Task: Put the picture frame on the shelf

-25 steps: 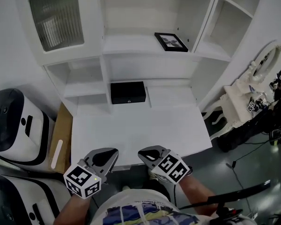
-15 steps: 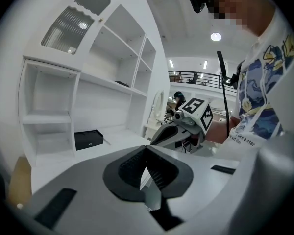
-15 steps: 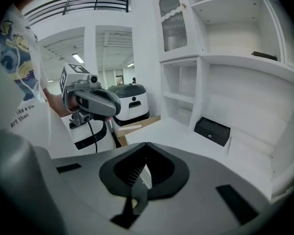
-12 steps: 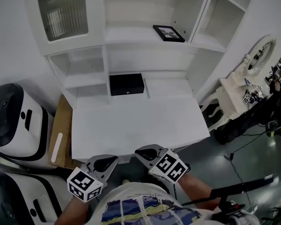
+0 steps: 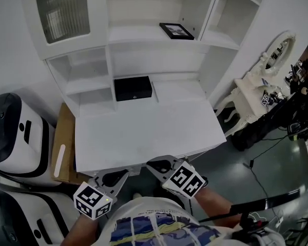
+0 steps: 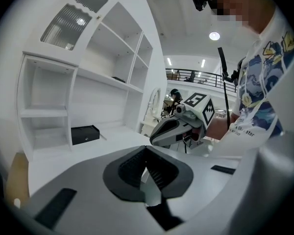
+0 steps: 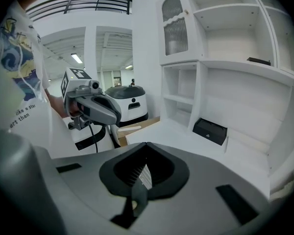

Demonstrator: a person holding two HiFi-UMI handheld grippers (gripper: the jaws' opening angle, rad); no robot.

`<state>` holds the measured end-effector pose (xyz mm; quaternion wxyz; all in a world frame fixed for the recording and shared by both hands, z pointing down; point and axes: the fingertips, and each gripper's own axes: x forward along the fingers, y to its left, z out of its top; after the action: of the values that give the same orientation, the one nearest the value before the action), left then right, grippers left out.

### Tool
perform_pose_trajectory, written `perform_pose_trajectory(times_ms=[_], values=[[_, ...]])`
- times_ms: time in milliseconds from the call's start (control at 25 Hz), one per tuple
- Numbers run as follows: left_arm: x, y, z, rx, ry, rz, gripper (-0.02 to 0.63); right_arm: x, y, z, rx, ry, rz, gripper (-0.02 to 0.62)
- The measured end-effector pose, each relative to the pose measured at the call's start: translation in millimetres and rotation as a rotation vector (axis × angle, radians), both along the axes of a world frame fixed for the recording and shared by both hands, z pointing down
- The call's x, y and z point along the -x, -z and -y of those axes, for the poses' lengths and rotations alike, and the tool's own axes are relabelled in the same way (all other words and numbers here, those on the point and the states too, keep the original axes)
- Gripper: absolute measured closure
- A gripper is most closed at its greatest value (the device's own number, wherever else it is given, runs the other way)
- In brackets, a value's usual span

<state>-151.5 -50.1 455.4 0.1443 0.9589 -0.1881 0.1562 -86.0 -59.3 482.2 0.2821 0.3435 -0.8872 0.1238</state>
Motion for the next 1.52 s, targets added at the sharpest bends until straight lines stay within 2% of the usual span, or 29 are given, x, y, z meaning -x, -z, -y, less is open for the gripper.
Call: perform_pose_trajectory(times_ms=[760,1520], values=[[2.2,-9.3,-4.6,0.028,0.014,0.011,0.594,12.4,1.7,-2.6,0.006,0.028,0.029,0.571],[-26.9,-13.7,-0.8,0.034,-0.031,0.035,0.594,-12.6,0.6,2.4,0.005,0.003,0.038,0.571]])
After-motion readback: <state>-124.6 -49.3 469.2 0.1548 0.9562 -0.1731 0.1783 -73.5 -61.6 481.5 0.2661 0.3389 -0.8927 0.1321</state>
